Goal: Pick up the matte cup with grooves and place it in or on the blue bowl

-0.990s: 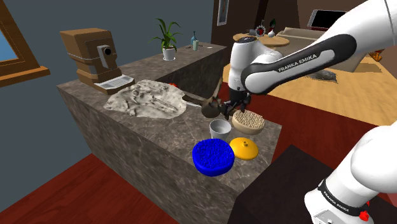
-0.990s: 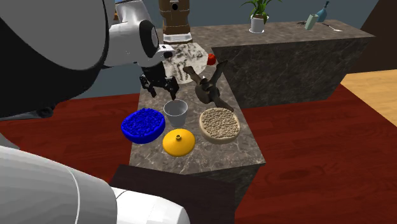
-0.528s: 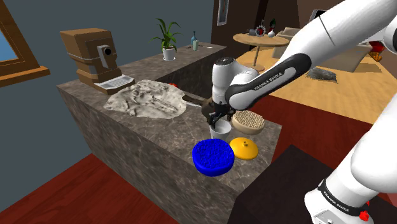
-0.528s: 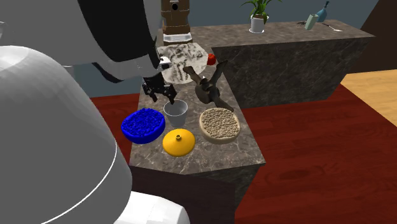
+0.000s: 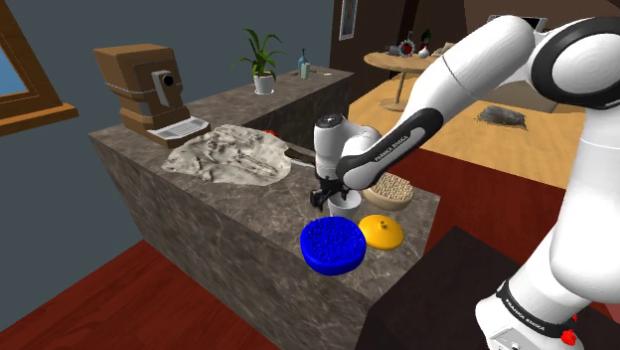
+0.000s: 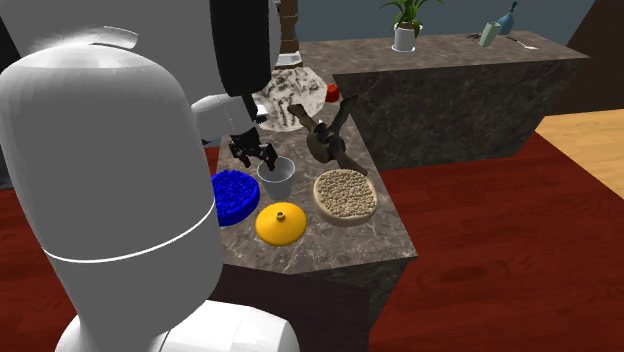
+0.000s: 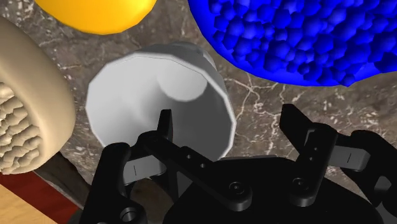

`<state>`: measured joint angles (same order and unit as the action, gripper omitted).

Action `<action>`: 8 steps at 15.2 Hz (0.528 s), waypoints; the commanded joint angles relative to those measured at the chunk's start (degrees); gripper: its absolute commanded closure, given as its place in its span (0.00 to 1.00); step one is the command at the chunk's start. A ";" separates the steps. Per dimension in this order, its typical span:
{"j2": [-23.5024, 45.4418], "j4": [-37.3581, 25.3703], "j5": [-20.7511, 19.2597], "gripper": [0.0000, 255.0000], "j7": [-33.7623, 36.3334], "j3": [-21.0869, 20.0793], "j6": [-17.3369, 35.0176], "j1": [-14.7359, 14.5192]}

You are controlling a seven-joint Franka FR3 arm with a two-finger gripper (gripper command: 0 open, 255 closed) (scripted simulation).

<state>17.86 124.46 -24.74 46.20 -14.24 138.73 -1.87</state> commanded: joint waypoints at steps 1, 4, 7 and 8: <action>1.44 -0.16 -1.00 0.00 0.66 0.51 1.20 -0.12; 3.02 -0.19 -2.12 0.00 1.40 1.13 2.67 -0.25; 3.02 -0.19 -2.11 0.00 1.40 1.14 2.67 -0.26; 3.02 -0.19 -2.11 0.00 1.40 1.14 2.67 -0.26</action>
<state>20.87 124.25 -26.83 47.59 -13.12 141.35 -2.14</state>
